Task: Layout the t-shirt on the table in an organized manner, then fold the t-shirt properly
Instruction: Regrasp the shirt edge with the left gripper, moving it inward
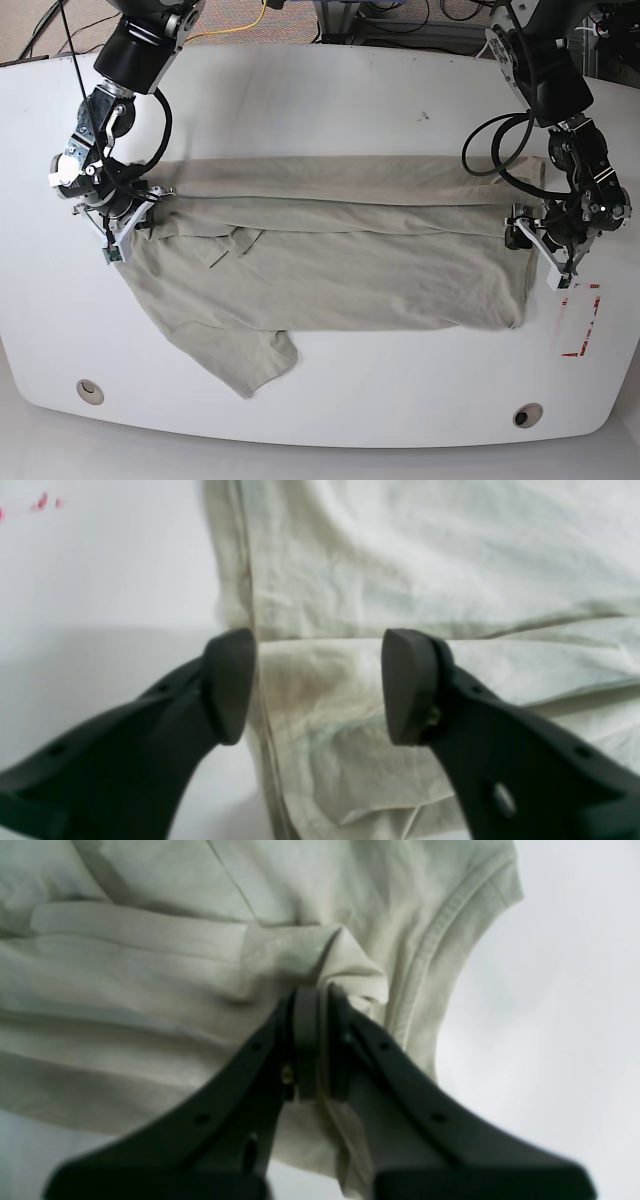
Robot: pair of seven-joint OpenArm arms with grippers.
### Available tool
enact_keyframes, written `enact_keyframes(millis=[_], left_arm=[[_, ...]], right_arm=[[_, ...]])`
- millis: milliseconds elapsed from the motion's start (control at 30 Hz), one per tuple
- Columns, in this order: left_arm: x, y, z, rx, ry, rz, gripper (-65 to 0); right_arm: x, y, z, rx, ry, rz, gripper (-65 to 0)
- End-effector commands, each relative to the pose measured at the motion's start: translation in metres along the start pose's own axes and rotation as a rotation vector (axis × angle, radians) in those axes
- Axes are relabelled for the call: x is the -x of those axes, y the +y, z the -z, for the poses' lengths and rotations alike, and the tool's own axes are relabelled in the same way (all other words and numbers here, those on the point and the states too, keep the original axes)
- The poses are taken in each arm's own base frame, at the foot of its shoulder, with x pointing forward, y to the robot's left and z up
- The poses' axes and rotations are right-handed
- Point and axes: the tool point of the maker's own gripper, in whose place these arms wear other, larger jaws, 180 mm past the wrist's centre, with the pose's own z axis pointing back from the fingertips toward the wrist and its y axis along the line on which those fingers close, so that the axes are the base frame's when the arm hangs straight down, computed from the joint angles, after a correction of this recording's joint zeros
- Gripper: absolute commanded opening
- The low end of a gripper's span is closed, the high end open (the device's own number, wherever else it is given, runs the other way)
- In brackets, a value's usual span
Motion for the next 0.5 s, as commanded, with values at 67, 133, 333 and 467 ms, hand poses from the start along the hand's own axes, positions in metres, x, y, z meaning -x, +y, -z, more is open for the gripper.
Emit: enact_keyframes(millis=[67, 133, 333, 467], left_arm=[[-0.014, 0.018, -0.012, -0.042, -0.041, 0.009, -20.7], [-0.012, 0.02, -0.011, -0.043, -0.035, 0.011, -20.6], [-0.01, 0.024, -0.011, -0.067, -0.03, -0.035, -20.4], [-0.01, 0.021, -0.009, -0.066, -0.028, -0.039, -20.4]], right_arm=[[-0.019, -0.007, -0.007, 0.02, -0.054, -0.013, -61.4], [-0.019, -0.007, -0.007, 0.02, -0.054, -0.013, -61.4], [-0.019, -0.007, -0.007, 0.02, -0.054, -0.013, -61.4], [-0.019, -0.007, -0.007, 0.019, -0.053, -0.015, -61.4]])
